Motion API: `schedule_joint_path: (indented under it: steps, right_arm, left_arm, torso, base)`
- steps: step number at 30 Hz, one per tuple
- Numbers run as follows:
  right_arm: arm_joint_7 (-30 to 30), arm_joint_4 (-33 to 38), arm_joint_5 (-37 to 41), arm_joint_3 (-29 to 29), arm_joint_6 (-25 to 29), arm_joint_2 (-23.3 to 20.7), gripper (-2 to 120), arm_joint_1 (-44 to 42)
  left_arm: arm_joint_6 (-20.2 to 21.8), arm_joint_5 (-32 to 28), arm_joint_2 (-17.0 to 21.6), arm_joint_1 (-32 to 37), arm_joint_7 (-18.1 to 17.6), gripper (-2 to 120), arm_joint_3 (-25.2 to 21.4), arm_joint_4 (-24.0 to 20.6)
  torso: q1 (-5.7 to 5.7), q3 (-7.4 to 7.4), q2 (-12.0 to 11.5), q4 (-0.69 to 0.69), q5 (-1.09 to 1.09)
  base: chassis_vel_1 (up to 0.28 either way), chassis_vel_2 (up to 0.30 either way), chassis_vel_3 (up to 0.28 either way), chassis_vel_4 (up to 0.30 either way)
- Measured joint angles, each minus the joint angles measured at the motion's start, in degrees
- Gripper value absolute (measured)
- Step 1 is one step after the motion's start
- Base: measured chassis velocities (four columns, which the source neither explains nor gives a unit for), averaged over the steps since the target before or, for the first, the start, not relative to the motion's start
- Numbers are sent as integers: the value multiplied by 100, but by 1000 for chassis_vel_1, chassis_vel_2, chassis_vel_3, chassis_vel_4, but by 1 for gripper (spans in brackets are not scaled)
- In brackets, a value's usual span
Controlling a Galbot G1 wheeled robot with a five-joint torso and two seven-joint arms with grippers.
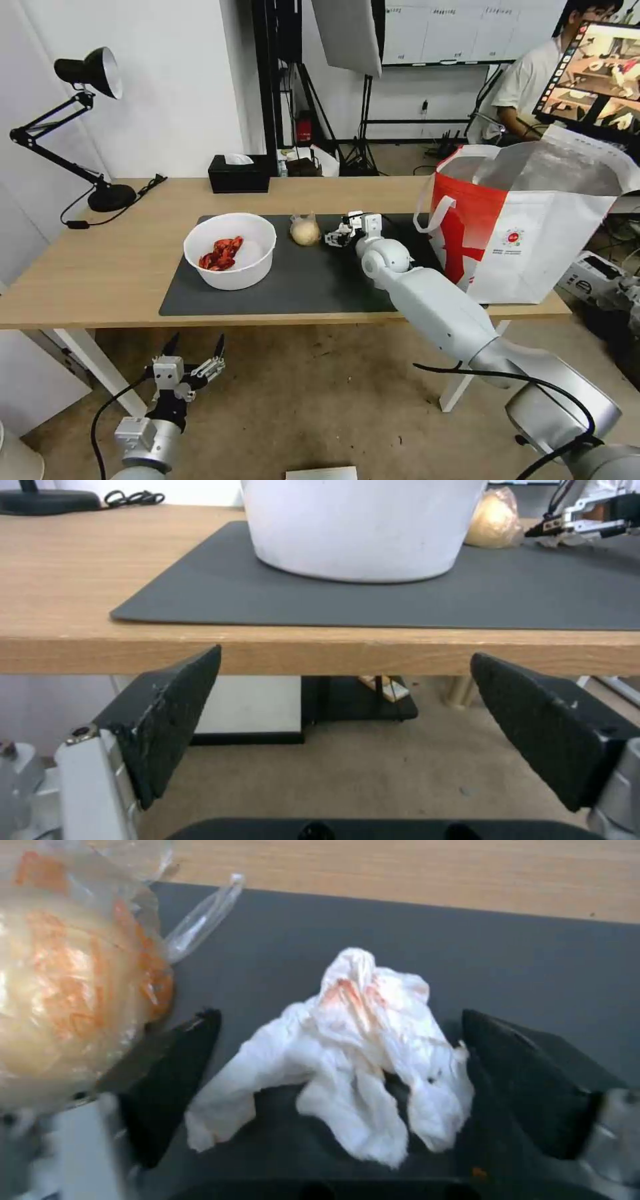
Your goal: Pick up the trash from the table and place it into the takeout bag.
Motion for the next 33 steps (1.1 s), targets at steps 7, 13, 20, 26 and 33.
schedule_joint_path:
  steps: [7,13,20,26,33]
  right_arm:
    - [-5,44,18,7,-3,-29,65,-56]
    - [-8,61,14,-6,19,-31,45,-64]
    - [-11,94,6,-18,49,-38,20,-83]
    - [-2,286,-42,-9,224,-149,0,-182]
    - [134,1390,-443,142,568,-584,0,-615]
  left_arm:
    - [-17,5,-6,19,2,100,-10,-19]
    - [-39,9,-21,60,10,100,-25,-37]
    - [-101,18,-32,77,15,100,-29,-46]
    - [-123,28,-23,93,19,100,-26,-66]
    - [-128,34,-28,113,20,100,-20,-147]
  torso:
    - [0,0,0,-1,0]
    - [0,0,0,0,0]
    - [0,0,0,0,0]
    - [0,1,0,1,1]
    - [0,0,0,1,1]
  base:
    - [0,0,0,0]
    - [0,0,0,0]
    - [0,0,0,0]
    - [0,0,0,0]
    - [0,0,0,0]
